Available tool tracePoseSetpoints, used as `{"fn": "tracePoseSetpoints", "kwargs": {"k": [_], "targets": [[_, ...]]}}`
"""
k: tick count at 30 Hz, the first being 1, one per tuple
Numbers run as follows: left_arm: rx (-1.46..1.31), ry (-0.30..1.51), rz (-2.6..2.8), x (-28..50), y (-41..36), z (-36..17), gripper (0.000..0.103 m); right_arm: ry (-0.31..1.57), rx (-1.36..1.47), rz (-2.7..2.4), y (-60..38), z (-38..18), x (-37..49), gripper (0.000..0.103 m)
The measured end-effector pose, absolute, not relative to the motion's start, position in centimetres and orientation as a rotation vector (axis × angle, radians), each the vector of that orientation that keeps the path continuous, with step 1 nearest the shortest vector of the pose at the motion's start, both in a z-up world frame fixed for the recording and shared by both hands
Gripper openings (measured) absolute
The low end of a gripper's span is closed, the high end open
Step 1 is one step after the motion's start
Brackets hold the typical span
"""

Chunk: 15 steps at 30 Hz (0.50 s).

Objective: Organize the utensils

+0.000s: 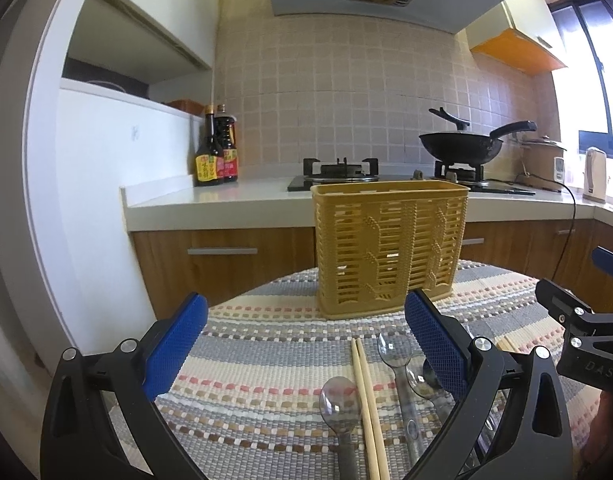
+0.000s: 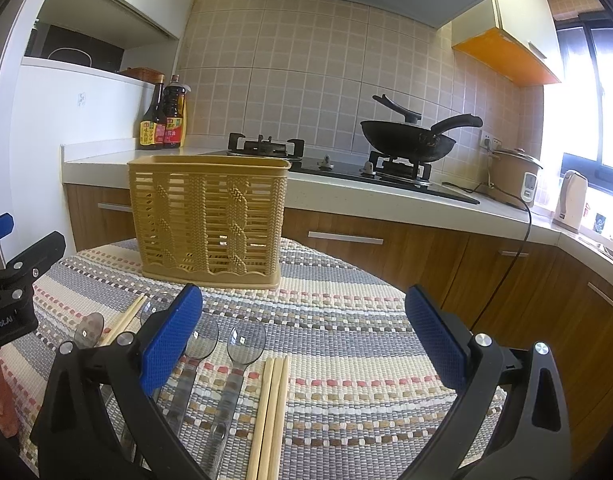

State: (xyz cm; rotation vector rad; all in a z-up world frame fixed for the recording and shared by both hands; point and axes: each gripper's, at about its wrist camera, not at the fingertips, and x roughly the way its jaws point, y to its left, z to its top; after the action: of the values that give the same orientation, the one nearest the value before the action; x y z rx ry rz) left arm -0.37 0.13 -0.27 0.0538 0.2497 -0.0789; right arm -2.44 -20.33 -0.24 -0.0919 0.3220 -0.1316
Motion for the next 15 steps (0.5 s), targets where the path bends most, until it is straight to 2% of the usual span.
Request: {"fn": "tracePoseSetpoints", "kwargs": {"k": [15], "targets": [[0.049,0.249,-0.071,-0.35,0.28,-0.05,0.096,0.328,-0.092,-0.128,-20.36,-0.41,-2.40,0.097]]}}
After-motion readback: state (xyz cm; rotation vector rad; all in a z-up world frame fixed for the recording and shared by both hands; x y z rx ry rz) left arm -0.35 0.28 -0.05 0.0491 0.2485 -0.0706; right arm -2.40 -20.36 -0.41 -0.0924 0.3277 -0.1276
